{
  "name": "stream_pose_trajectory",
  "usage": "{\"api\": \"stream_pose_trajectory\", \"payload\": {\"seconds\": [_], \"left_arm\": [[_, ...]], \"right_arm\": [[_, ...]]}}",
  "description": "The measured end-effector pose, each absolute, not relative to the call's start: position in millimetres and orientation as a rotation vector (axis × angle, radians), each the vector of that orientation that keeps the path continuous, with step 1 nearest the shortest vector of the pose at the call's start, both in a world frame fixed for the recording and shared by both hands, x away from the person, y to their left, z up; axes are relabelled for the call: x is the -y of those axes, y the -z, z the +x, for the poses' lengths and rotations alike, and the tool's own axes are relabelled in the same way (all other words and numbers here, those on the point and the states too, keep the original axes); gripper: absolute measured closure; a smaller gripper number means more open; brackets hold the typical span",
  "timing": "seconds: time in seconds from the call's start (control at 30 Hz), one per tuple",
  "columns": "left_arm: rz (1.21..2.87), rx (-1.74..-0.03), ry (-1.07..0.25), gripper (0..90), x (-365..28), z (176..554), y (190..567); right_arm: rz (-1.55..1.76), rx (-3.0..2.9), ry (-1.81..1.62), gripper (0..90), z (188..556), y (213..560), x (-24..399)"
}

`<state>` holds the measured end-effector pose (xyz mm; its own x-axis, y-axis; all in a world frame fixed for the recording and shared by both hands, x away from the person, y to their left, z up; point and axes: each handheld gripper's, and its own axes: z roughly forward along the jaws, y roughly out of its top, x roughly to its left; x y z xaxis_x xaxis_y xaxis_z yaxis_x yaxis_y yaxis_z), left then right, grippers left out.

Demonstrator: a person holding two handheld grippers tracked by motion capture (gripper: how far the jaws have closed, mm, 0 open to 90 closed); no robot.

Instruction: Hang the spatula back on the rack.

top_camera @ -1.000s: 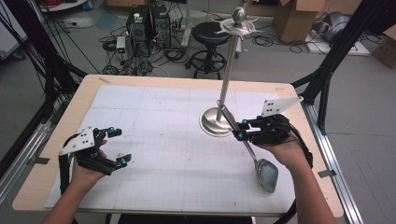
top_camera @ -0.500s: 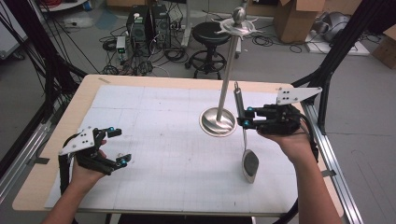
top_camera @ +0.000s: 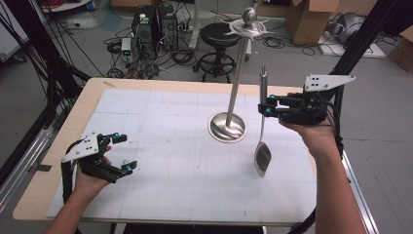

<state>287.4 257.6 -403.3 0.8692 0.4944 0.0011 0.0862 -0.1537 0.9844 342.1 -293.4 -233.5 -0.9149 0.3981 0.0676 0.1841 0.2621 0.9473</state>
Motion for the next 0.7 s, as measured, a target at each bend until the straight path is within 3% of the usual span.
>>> {"api": "stream_pose_trajectory", "payload": {"seconds": [0.7], "left_arm": [[1.709,-0.449,-0.375,2.1,-257.5,288.0,403.7]], "right_arm": [[0.699,-2.337,-1.612,69.2,378.6,197.4,316.6]]}}
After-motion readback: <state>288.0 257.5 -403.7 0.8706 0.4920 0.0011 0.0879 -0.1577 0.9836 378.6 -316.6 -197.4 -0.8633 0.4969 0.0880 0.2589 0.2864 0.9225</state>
